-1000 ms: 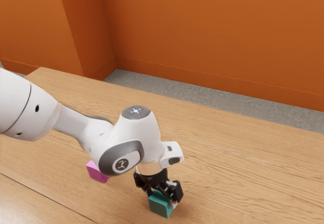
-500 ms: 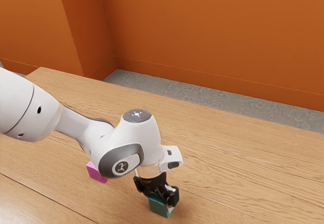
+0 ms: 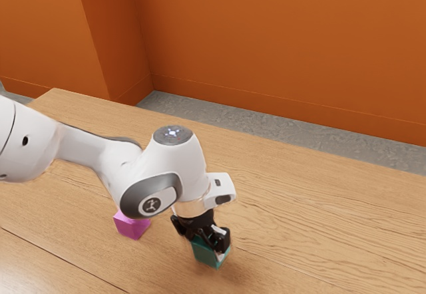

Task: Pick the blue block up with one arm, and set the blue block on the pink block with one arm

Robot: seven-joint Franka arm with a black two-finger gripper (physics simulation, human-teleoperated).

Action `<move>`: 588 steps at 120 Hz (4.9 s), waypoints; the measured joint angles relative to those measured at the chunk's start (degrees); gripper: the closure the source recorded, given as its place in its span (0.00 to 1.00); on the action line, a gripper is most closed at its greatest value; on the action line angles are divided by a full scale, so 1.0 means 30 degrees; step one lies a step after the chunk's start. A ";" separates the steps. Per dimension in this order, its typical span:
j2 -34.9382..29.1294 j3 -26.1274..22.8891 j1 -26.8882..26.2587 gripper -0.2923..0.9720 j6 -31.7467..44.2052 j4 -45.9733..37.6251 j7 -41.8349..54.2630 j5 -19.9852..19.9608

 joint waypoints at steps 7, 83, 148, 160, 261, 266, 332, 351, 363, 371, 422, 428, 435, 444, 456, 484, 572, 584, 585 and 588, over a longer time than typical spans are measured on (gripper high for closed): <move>-0.0877 0.0199 0.0000 0.56 -0.0548 0.0000 -0.0062 0.0239; -0.3246 0.8399 0.0336 0.49 -0.4052 -0.0087 0.2652 0.1855; -0.3334 0.9028 0.0298 0.48 -0.4931 -0.0088 0.6982 0.1806; -0.3686 0.9238 0.0316 0.49 -0.4969 -0.0323 0.7527 0.1808; -0.4650 0.9997 0.0315 0.50 -0.1435 -0.2432 0.9078 0.1769; -0.4636 0.9988 0.0305 0.50 -0.1405 -0.2432 0.8966 0.1773; -0.4871 0.9833 0.0246 0.50 -0.1335 -0.2709 0.6948 0.1811; -0.5164 0.9854 0.0252 0.51 -0.1433 -0.2965 0.6396 0.1804; -0.5200 0.9942 0.0254 0.51 -0.1516 -0.2984 0.6110 0.1801; -0.5261 0.9970 0.0255 0.51 -0.1637 -0.2987 0.5963 0.1798; -0.5509 0.9968 0.0163 0.51 -0.2347 -0.2969 0.6698 0.1547; -0.5450 0.9959 0.0145 0.51 -0.2376 -0.2955 0.6817 0.1503; -0.5361 0.9955 0.0130 0.51 -0.2400 -0.2896 0.6949 0.1455; -0.5277 0.9964 0.0132 0.51 -0.2423 -0.2824 0.7120 0.1415; -0.5174 0.9970 0.0132 0.51 -0.2440 -0.2757 0.7345 0.1329; -0.4785 1.0005 0.0155 0.50 -0.2467 -0.2492 0.7759 0.1015; -0.4244 0.9862 0.0167 0.50 -0.2497 -0.1962 0.8429 0.0771; -0.4244 0.9846 0.0164 0.50 -0.2498 -0.1963 0.8474 0.0776; -0.4244 0.9848 0.0163 0.50 -0.2498 -0.1963 0.8477 0.0776; -0.4244 0.9853 0.0165 0.50 -0.2499 -0.1963 0.8487 0.0777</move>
